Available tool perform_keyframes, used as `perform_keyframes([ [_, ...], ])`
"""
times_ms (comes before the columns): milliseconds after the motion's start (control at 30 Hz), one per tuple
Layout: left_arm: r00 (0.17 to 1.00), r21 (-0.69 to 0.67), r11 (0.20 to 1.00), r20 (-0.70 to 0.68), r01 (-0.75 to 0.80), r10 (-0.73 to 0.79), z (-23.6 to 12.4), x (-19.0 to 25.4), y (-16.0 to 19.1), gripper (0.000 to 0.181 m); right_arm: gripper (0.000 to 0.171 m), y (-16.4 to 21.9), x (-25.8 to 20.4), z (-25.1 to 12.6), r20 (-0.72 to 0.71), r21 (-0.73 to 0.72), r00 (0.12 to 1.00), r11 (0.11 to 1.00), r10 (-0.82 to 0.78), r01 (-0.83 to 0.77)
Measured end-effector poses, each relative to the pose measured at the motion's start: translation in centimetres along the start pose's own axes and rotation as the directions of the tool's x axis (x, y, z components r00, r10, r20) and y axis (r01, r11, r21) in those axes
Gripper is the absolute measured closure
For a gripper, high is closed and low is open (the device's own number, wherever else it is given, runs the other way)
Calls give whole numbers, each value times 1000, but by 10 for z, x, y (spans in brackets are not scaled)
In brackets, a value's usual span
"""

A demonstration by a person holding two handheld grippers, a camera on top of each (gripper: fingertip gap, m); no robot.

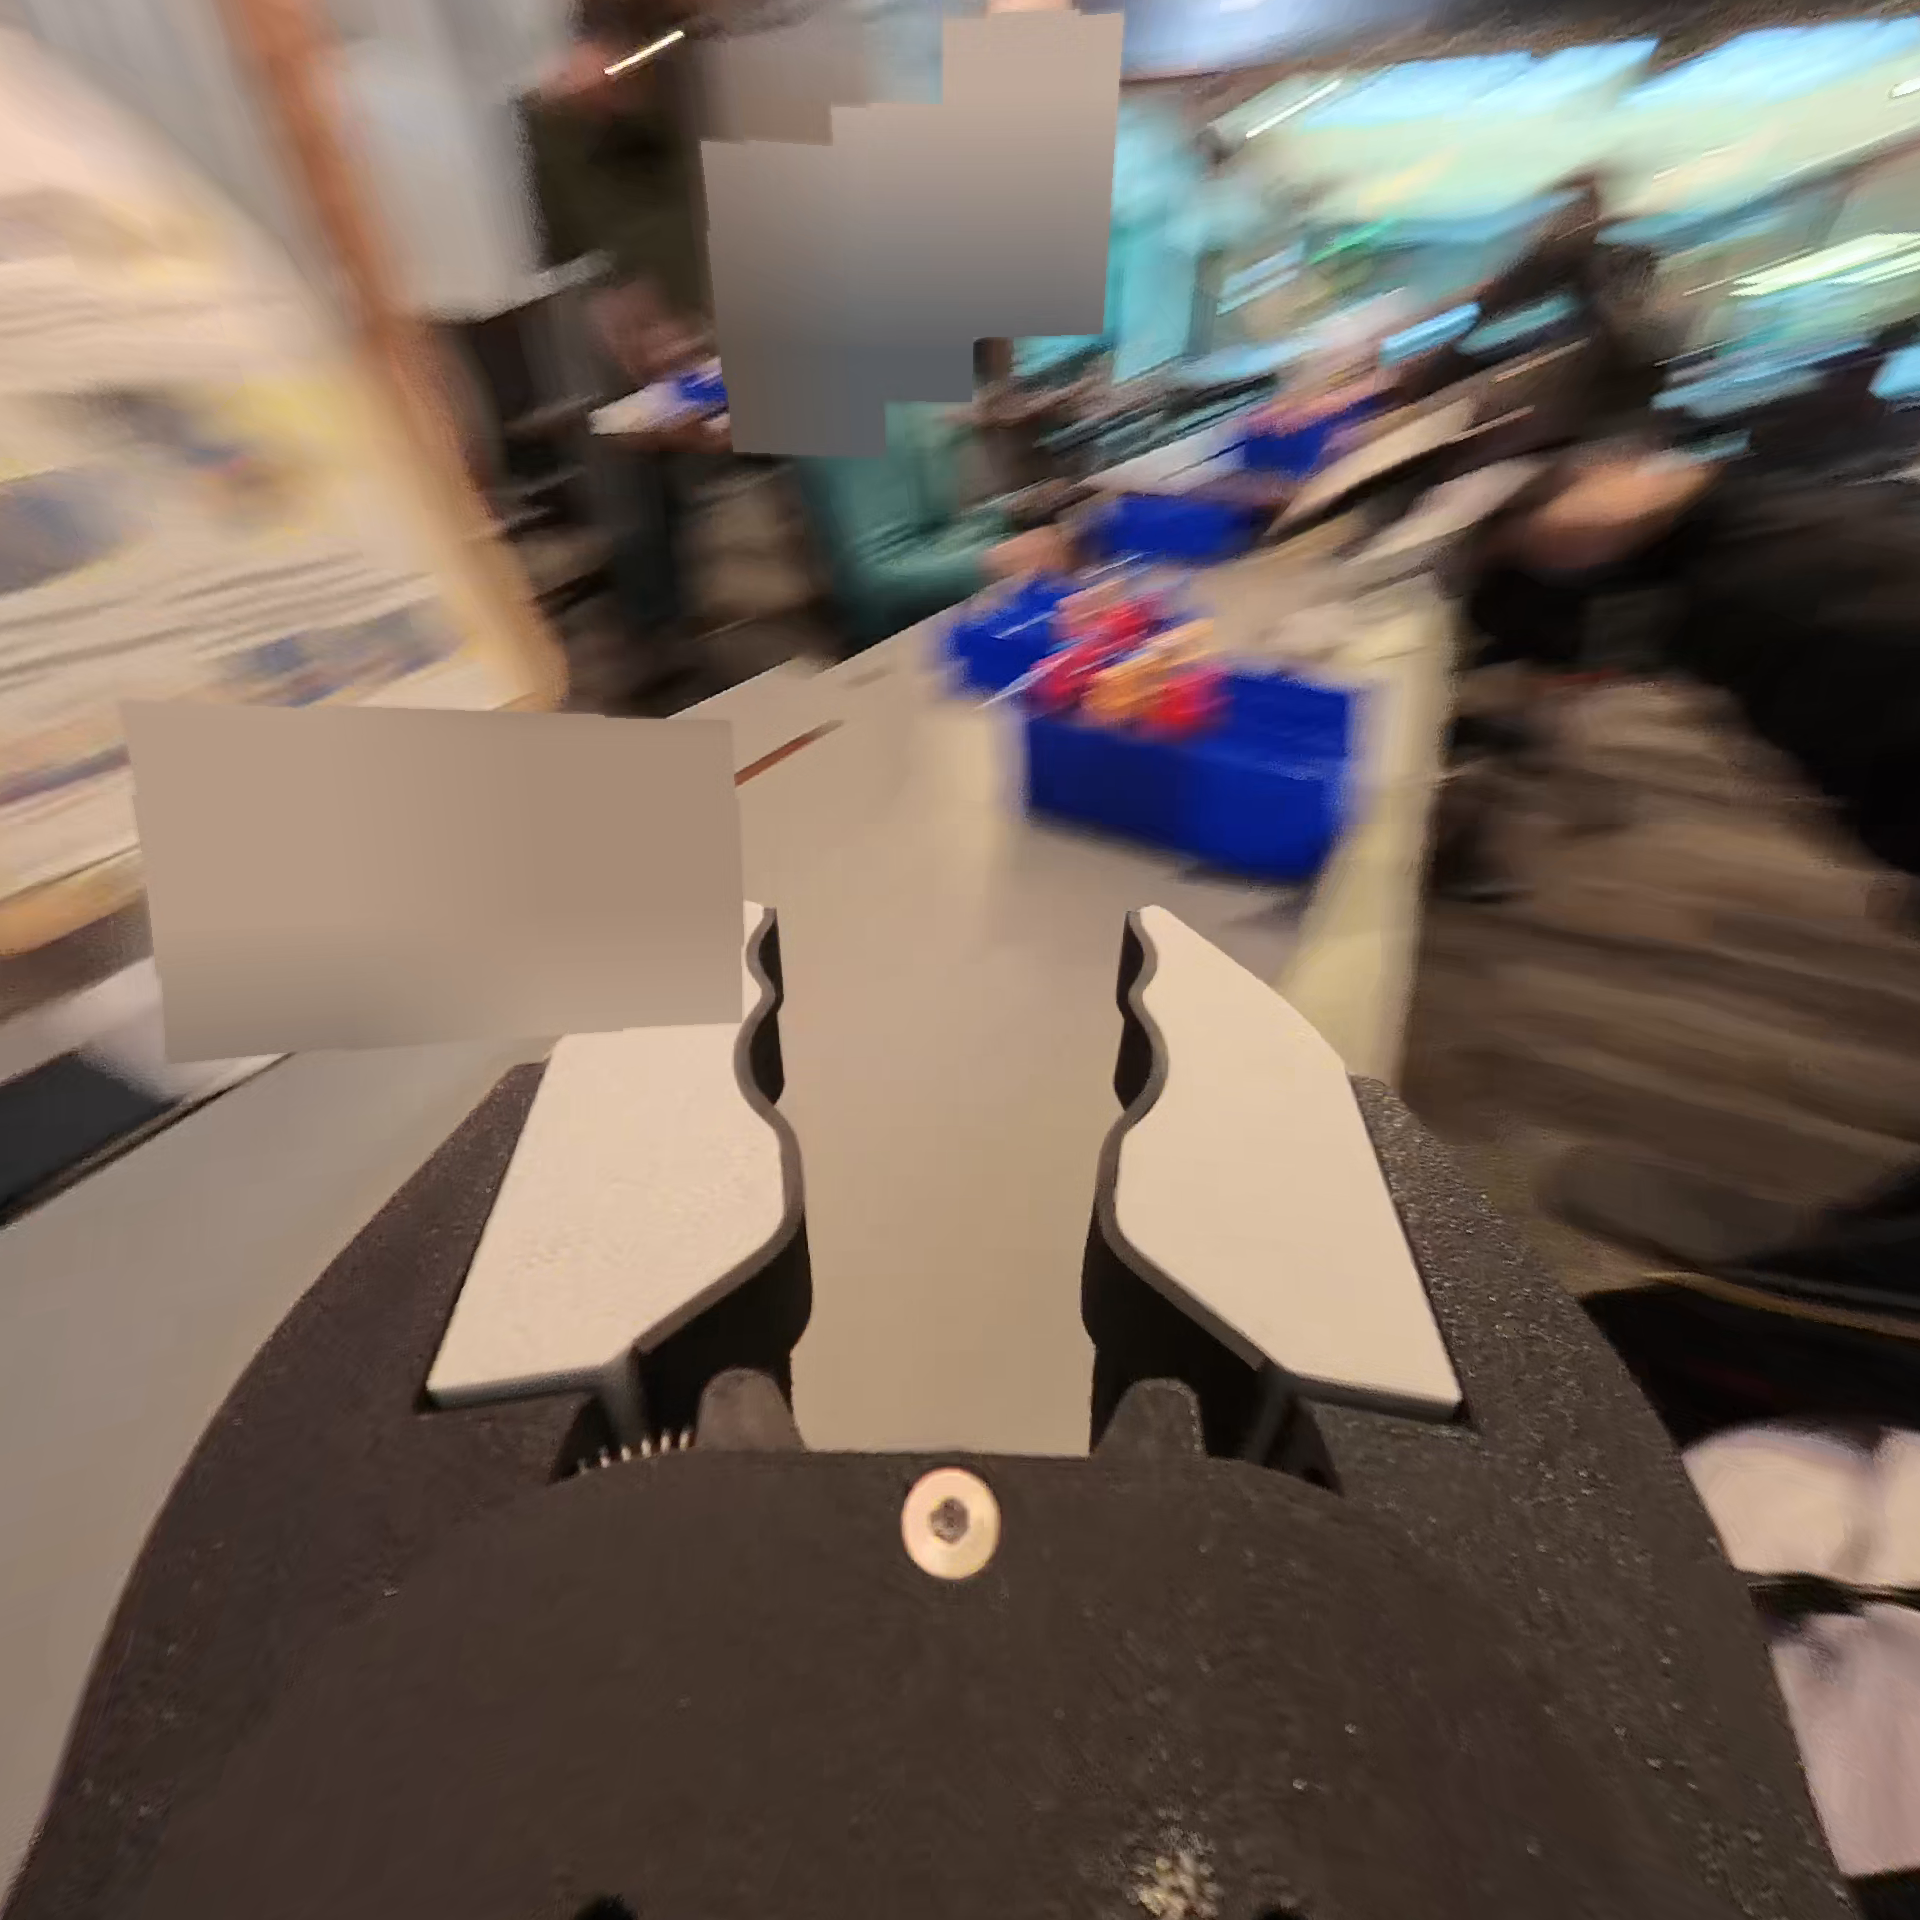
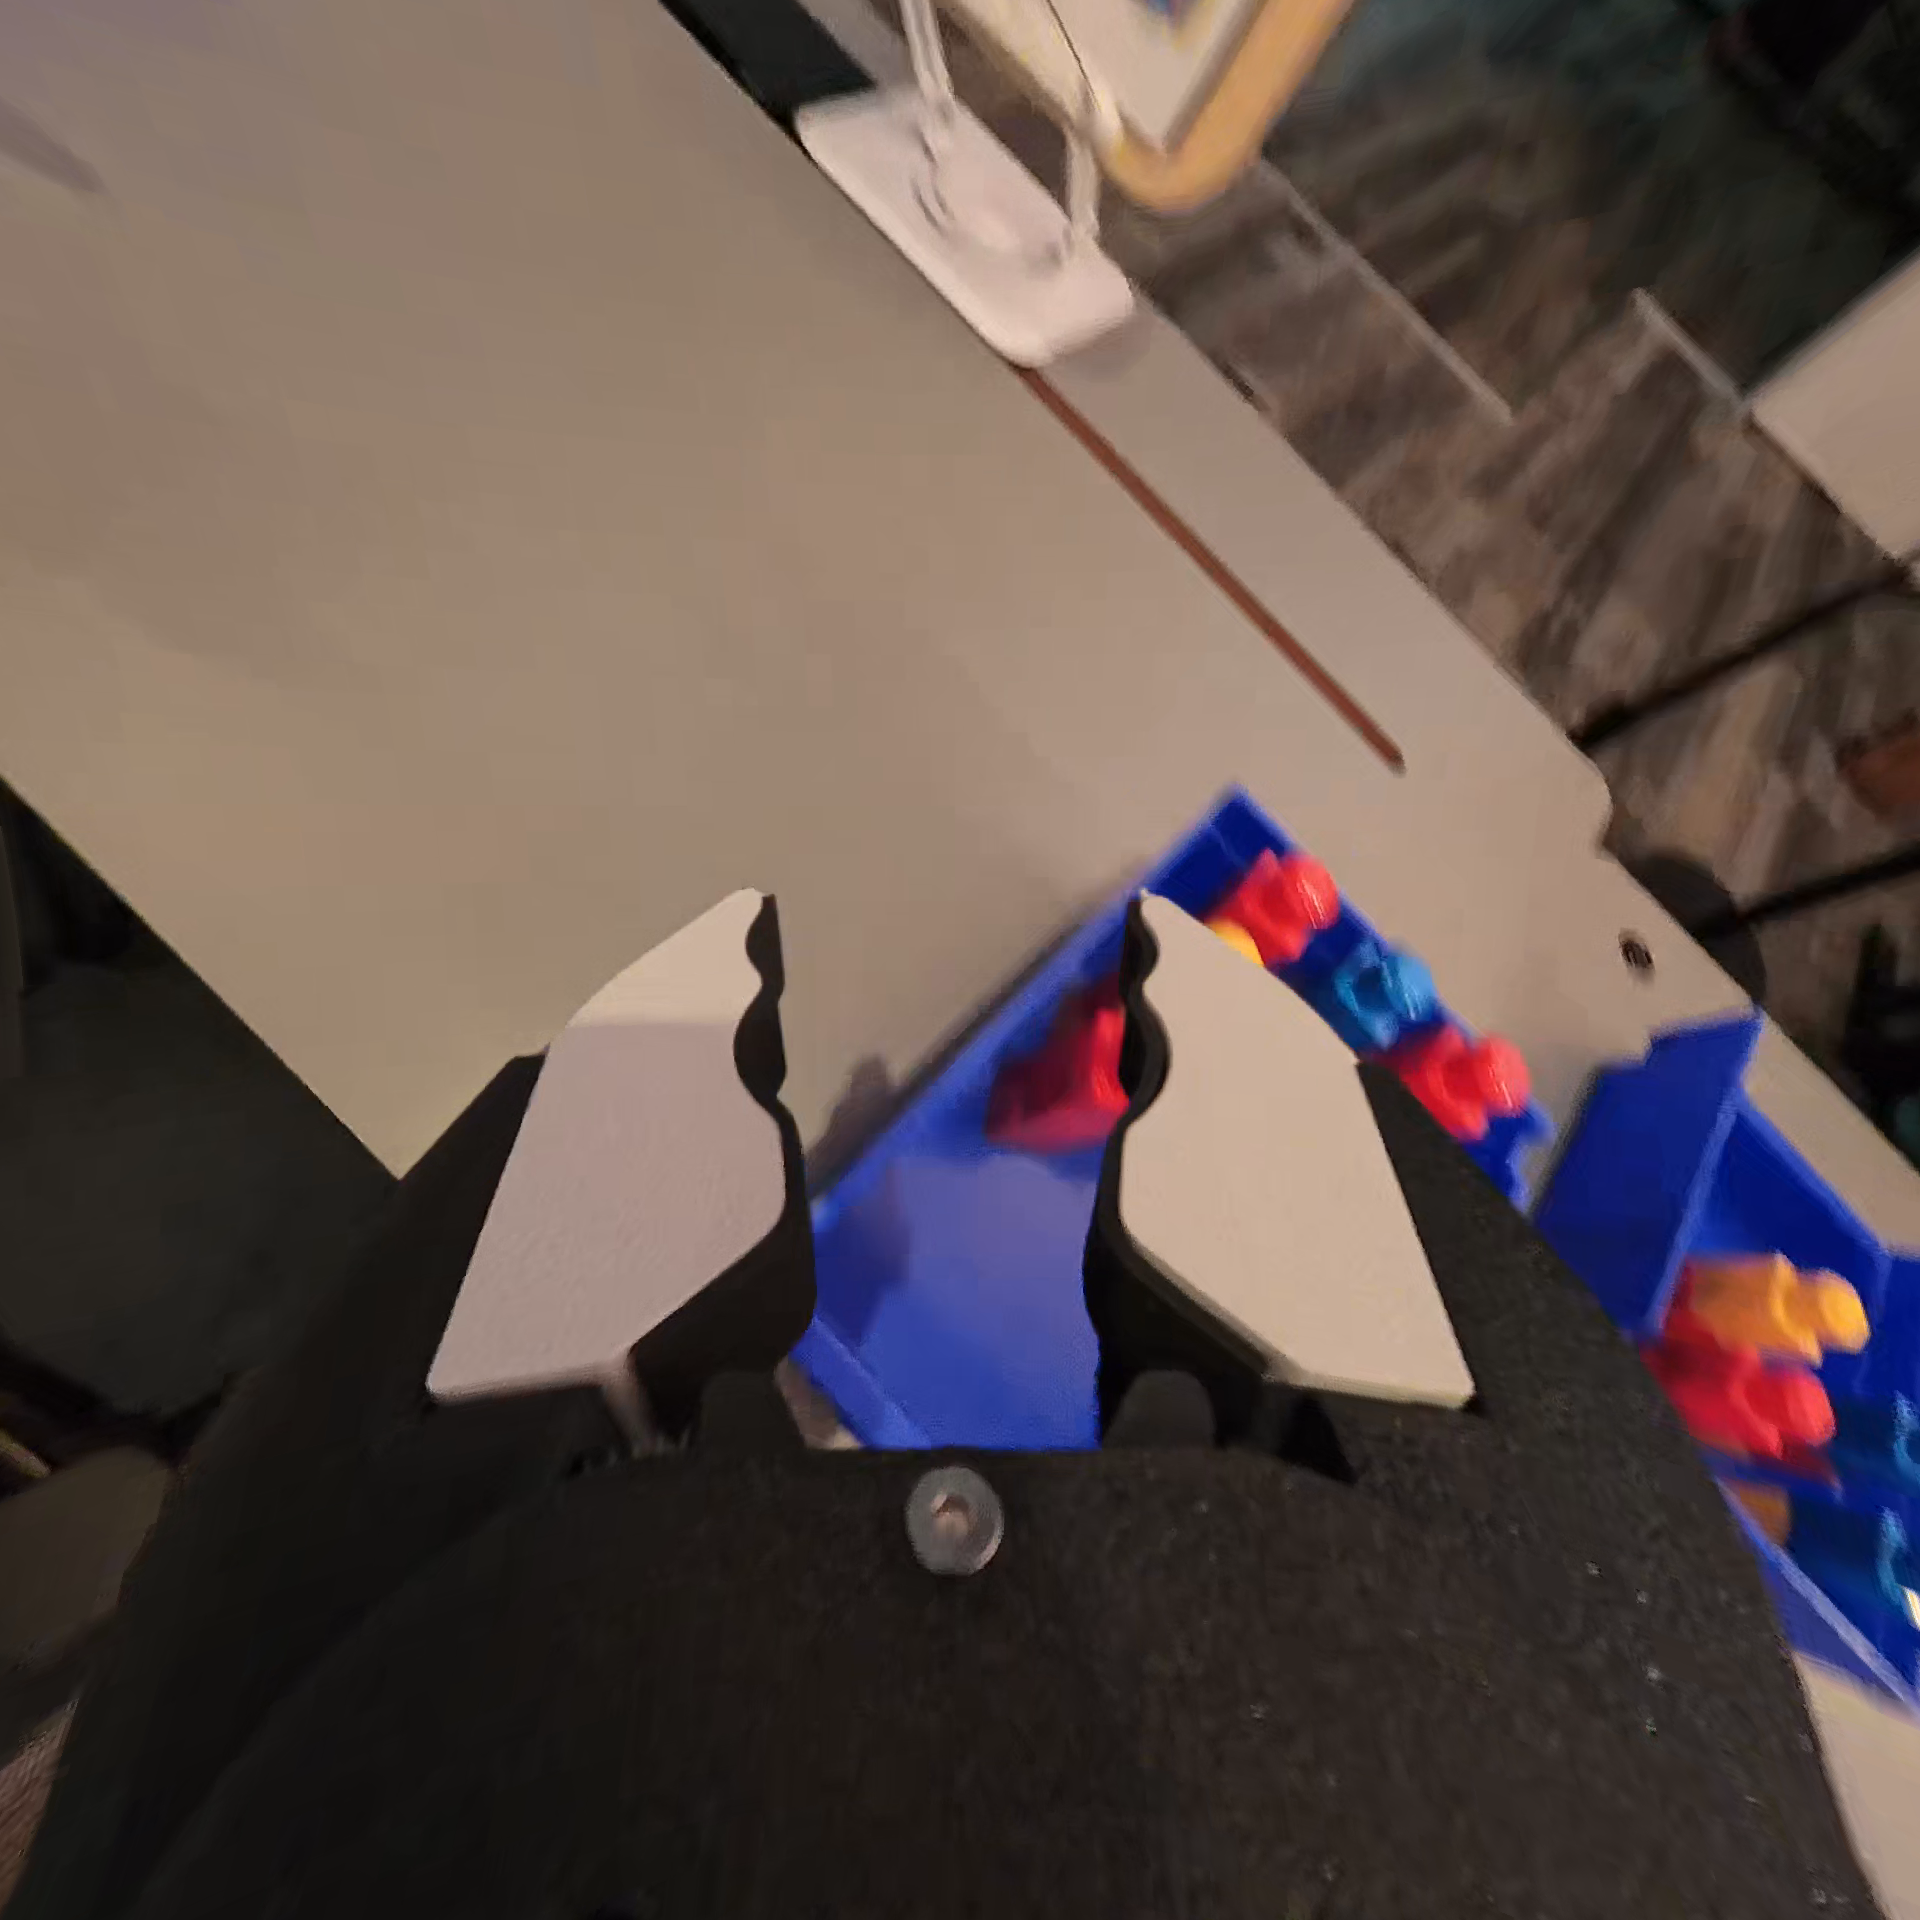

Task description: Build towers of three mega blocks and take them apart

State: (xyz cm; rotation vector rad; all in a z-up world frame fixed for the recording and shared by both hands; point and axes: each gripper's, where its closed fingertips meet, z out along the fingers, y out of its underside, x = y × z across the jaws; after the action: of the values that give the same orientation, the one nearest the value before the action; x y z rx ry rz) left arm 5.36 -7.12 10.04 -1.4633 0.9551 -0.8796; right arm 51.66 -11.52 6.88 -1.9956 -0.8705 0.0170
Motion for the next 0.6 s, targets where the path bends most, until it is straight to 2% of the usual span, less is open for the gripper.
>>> perform_keyframes([
  [67,963,-122,993,266,-1,34,-53,-45,11,124,110,-33,-25,13,43,85,997,995,-61,57],
  [133,864,-243,970,491,14,111,-113,-87,20,128,113,-58,-55,33,109,147,988,984,-113,96],
  [200,793,-343,935,593,89,142,-161,-115,34,128,113,-76,-83,57,177,183,971,975,-161,128],
  [267,765,-389,911,626,138,152,-189,-137,45,128,114,-89,-109,84,239,206,950,966,-203,155],
  [333,736,-438,874,659,210,154,-209,-163,62,130,114,-98,-132,111,298,210,928,963,-225,166],
  [400,713,-439,827,698,351,68,-217,-191,85,134,114,-108,-150,139,345,208,912,965,-222,157],
  [500,680,-374,768,726,520,-106,-208,-226,114,148,114,-127,-177,172,422,223,880,965,-220,135],
  [600,613,-342,697,770,630,-176,-198,-259,146,149,114,-145,-203,193,486,263,844,959,-228,107],
])
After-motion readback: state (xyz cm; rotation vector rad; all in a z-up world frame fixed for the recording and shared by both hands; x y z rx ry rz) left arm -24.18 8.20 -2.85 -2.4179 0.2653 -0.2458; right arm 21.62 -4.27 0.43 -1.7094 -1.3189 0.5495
